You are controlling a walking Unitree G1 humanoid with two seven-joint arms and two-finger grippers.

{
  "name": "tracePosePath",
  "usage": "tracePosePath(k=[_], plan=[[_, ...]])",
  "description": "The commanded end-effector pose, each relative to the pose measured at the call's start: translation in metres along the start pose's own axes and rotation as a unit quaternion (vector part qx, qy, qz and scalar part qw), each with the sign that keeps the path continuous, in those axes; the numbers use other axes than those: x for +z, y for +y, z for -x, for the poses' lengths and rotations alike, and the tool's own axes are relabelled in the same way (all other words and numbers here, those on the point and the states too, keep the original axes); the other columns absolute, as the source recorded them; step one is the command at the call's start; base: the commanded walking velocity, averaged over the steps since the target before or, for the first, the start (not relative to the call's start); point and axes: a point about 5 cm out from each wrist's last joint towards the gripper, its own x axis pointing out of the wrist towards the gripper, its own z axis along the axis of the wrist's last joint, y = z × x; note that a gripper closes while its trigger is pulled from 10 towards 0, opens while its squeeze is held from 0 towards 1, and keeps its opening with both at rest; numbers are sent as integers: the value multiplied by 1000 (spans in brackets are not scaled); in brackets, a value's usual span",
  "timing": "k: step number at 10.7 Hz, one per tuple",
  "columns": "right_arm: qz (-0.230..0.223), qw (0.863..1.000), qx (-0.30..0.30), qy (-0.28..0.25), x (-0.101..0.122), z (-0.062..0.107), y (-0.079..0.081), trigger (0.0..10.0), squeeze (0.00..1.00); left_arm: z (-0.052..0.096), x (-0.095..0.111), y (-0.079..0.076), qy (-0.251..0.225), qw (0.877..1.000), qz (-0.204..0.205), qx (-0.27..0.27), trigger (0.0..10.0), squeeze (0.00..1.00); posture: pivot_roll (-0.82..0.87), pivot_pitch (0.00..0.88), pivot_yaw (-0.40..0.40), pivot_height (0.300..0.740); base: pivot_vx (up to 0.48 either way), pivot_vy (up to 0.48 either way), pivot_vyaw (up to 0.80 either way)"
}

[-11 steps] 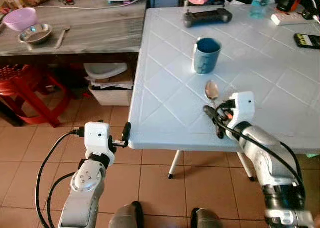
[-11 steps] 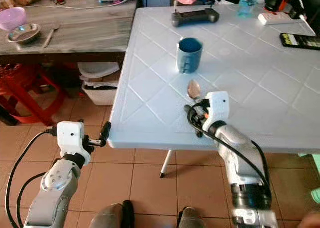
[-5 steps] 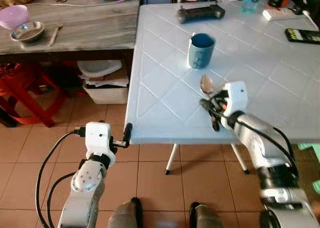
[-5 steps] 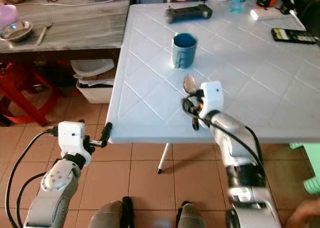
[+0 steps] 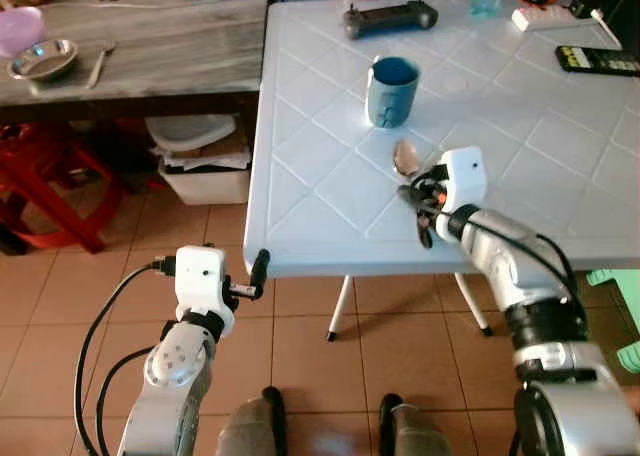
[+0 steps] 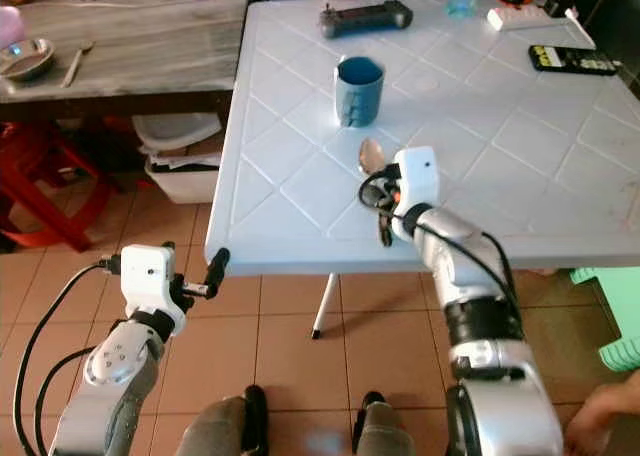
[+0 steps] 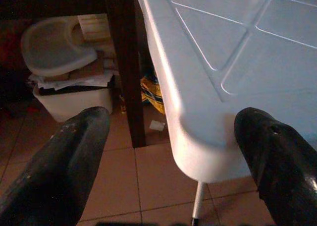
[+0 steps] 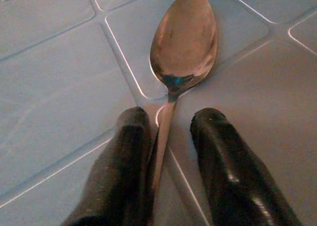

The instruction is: Setting the table

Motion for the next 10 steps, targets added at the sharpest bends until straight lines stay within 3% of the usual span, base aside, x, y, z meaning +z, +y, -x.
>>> tracePosePath(k=[1,4,8,10], plan=[[-23,995,-9,92,-46,2,-6,0,0,3,-2,0,10,1000,-2,-7,10000,0,65,185,88,740,0,0,0],[-34,994,-17,105,-57,2,-11,0,0,6,-4,0,17,1000,-4,-10,10000,0,76,189,87,740,0,0,0],[-96,990,-42,97,-83,17,8,0,0,6,-5,-2,21,1000,-7,-17,10000,0,65,189,92,740,0,0,0],[-114,989,-68,69,-83,26,13,0,0,4,-5,-3,22,1000,-8,-16,10000,0,59,183,89,740,0,0,0]])
